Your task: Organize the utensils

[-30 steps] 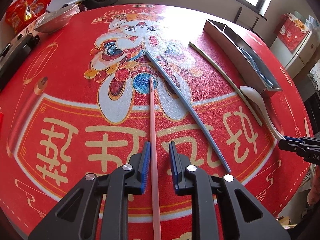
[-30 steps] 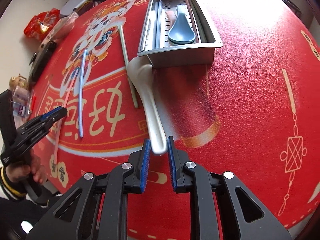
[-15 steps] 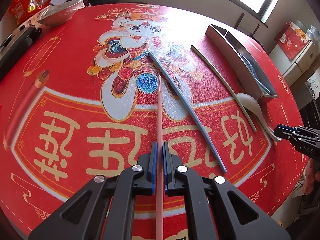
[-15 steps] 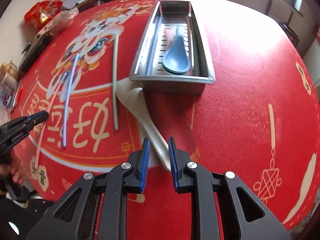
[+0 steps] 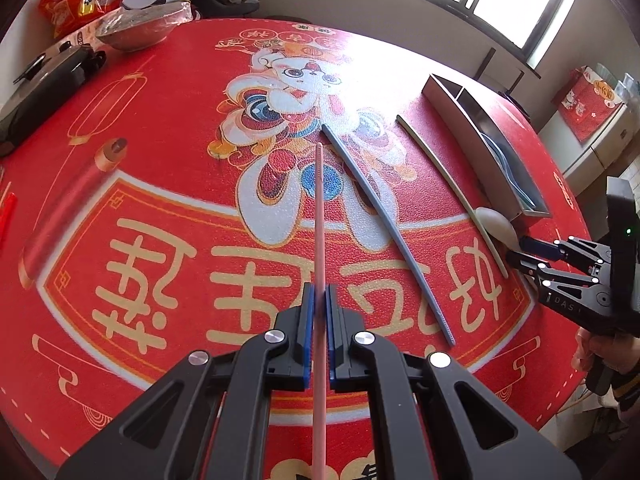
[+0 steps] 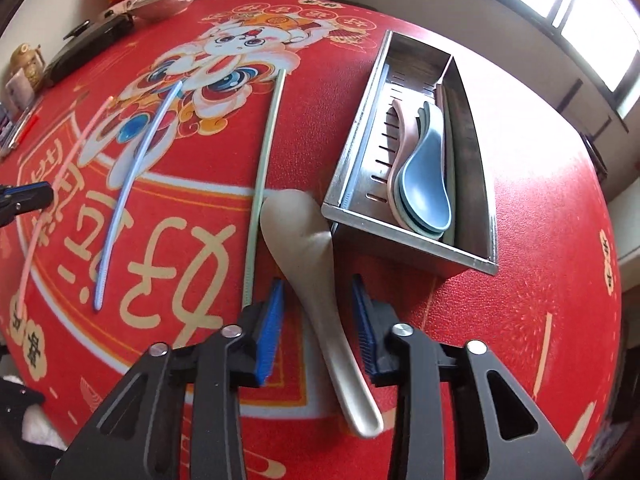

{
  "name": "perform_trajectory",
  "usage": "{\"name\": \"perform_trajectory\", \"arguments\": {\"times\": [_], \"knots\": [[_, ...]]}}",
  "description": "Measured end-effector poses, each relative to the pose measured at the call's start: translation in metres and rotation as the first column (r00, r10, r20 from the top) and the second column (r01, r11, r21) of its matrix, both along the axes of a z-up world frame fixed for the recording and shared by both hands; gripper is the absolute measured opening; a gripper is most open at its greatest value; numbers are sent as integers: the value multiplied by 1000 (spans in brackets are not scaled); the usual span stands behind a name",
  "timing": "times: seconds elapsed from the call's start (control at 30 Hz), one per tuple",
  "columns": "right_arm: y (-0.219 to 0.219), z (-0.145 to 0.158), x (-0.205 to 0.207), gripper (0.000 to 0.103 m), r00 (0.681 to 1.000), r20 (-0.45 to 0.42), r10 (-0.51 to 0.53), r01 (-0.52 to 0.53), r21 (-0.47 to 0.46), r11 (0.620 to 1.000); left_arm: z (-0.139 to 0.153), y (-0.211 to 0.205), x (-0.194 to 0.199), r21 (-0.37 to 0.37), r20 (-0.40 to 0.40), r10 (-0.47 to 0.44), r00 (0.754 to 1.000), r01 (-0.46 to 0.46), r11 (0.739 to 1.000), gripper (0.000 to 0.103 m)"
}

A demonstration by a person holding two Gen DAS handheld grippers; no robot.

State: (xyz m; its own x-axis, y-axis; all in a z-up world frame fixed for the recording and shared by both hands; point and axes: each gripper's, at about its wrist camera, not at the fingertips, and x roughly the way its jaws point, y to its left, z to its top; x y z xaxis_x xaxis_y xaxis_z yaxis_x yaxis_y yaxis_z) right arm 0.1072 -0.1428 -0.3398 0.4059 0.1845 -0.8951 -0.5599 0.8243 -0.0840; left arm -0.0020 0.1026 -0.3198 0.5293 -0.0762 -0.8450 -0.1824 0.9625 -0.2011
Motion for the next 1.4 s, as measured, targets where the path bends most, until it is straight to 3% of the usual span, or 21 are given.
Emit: {"name": "perform_trajectory", "arguments": {"times": [0.17,0.27,0.37,0.47,0.93,1.4], "knots": [[0,0,-1,19,999,-39,-7,8,29,1000,2,6,0,-14,8,15,1000,-15,1000,5],[-9,5,2,16,992,-119,-47,63,136,989,4,5,3,-17,14,5,1000,-5,1000,5],[-31,7,8,8,964,-238,-120,187,281,941,4,4,6,-21,19,-6,1000,7,1000,5],[-54,2,12,8,921,-342,-185,308,353,883,4,4,8,-25,20,-13,1000,14,1000,5],[-38,-6,13,6,926,-352,-138,258,323,911,10,2,8,-36,24,-32,999,33,999,5],[-64,41,22,6,923,-356,-142,318,503,804,47,-13,20,-58,100,-58,993,64,996,5]]}}
